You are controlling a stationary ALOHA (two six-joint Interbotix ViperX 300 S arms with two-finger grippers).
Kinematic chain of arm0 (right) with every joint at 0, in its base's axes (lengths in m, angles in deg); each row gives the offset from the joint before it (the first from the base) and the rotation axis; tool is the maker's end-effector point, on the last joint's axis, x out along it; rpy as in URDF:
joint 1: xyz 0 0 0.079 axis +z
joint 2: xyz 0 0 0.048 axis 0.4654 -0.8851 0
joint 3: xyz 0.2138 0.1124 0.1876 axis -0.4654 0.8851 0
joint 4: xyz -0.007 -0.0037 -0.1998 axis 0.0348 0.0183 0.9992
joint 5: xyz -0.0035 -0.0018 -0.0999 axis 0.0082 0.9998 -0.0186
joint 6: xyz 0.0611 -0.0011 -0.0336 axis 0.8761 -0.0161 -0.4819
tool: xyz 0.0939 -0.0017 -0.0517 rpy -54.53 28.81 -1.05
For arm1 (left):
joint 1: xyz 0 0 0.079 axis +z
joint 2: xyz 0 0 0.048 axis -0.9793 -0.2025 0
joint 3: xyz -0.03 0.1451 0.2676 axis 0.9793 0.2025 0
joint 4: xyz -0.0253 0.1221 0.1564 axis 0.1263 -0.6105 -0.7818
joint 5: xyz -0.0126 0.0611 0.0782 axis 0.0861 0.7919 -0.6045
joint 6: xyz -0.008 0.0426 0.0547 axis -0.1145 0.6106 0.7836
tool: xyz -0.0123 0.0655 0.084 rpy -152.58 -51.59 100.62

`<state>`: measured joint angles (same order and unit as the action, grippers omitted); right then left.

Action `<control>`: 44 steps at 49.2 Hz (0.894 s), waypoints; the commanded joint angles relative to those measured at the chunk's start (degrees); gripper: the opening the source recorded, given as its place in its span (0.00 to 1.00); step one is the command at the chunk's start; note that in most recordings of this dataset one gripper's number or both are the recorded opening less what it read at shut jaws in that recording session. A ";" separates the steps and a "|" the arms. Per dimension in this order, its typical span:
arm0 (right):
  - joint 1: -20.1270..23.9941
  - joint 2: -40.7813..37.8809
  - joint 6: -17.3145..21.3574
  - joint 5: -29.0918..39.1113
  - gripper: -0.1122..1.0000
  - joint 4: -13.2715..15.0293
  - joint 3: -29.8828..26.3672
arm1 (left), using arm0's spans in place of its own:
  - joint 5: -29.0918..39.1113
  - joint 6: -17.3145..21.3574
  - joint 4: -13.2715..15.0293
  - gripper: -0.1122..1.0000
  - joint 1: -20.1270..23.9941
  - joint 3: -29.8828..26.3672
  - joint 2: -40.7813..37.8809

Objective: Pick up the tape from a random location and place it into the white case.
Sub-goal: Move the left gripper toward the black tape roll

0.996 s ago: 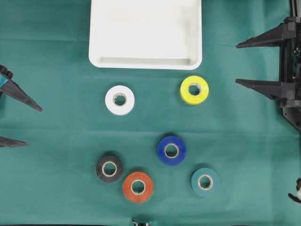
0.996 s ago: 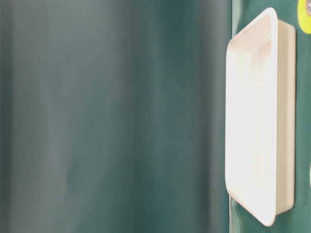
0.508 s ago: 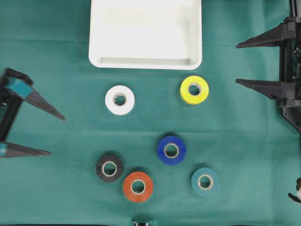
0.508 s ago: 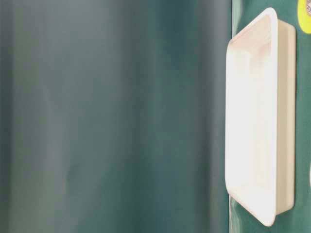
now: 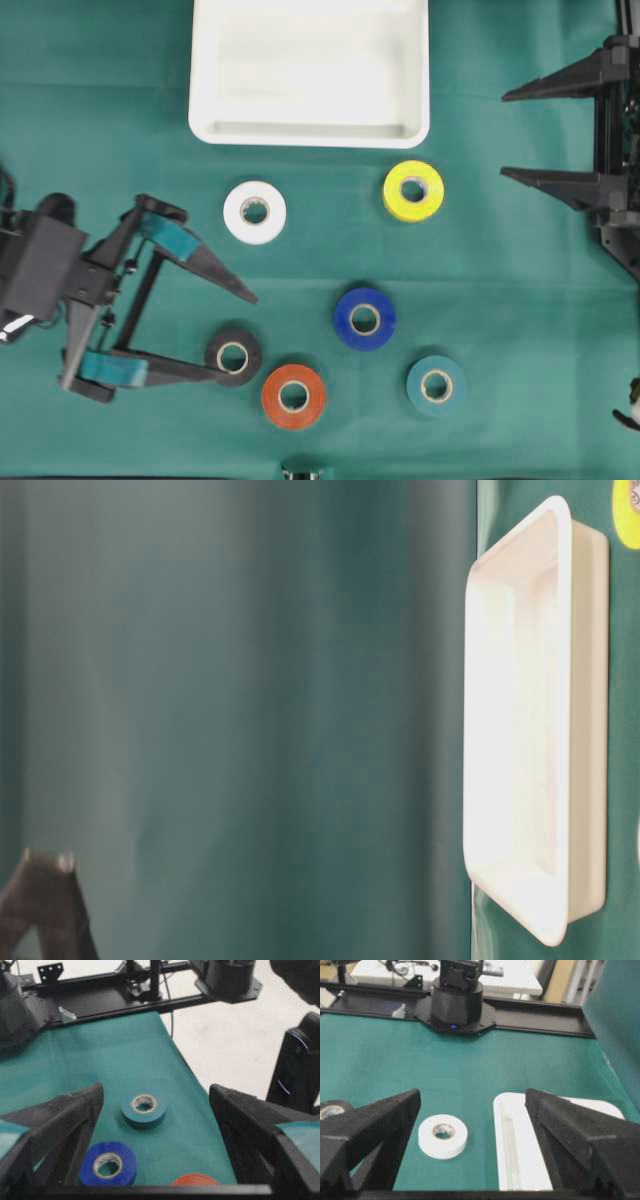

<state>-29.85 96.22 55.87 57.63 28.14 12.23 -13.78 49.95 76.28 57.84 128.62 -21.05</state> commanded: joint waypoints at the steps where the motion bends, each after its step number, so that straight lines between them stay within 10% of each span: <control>1: 0.00 -0.44 0.09 -0.26 0.92 0.00 -1.67 | 0.88 0.09 0.09 0.99 -0.09 -2.72 -0.70; 17: -0.09 -0.44 0.09 0.88 0.92 0.00 -1.93 | 11.60 -0.70 0.09 0.99 -0.09 -4.66 0.00; 44: -0.09 -0.44 0.09 3.34 0.92 0.00 -2.64 | 61.00 -0.62 -0.44 0.99 0.35 -26.28 -9.14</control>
<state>-29.85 96.22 55.87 60.97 28.22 11.17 42.74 49.24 76.19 57.84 106.38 -29.40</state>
